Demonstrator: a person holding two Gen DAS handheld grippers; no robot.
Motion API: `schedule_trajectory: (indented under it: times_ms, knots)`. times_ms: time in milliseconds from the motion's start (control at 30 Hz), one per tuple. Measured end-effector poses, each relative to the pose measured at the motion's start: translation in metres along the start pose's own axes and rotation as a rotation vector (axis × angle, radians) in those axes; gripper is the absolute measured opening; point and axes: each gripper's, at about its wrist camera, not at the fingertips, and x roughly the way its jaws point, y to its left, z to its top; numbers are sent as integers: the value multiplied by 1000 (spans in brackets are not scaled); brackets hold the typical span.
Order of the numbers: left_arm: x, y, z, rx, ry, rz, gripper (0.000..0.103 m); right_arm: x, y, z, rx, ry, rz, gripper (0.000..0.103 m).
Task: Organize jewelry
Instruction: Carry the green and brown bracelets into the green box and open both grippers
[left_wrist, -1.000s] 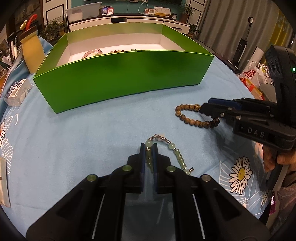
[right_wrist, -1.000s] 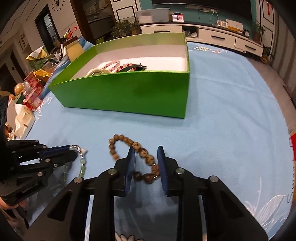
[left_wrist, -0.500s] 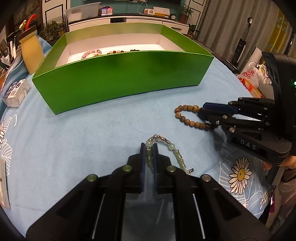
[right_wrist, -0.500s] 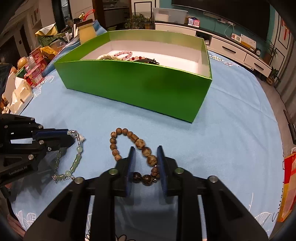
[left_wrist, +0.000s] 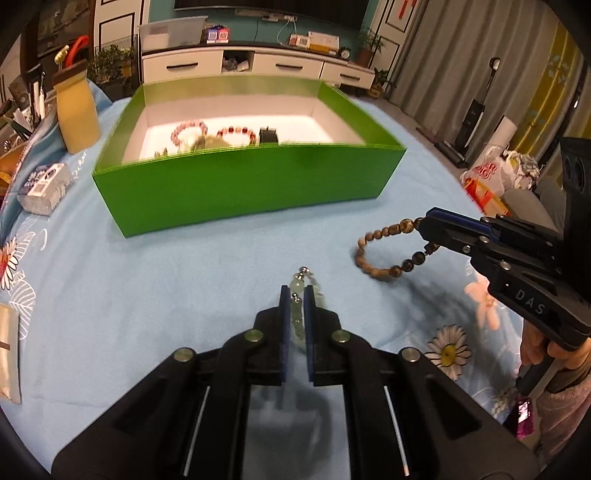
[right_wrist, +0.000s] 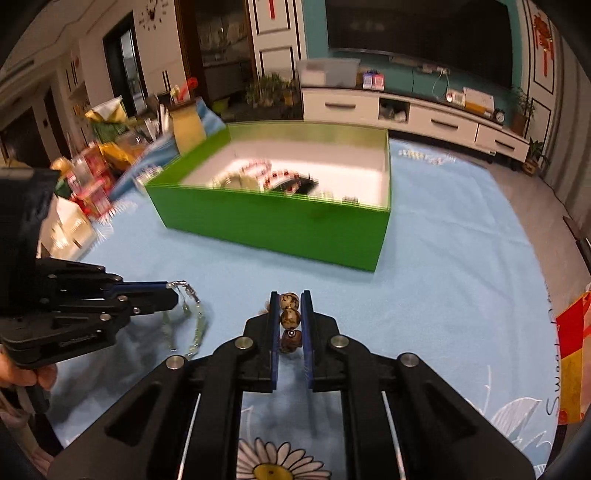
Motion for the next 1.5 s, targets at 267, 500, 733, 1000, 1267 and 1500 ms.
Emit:
schedule_trajectory:
  times_ms: [267,500,733,1000,1267,1500]
  knots:
    - [-33,-8,7,-1,-57,-23,7,-35,2,9,27,-76,8,11]
    - [-57,-6,10,-13,-94,-29,7,-53,9,14,19,-109,3,11]
    - [-79,-3,13,-12,-133,-22,7,-65,16,21,6,-140,-3,11]
    - [-90,-3,23,-5,-160,-27,7,-71,25,32,-13,-162,-13,11]
    - [-99,-5,41,1,-185,-35,7,-75,26,42,-20,-184,-11,11]
    - [-100,-7,62,18,-202,-33,7,-72,27,52,-35,-198,-9,11]
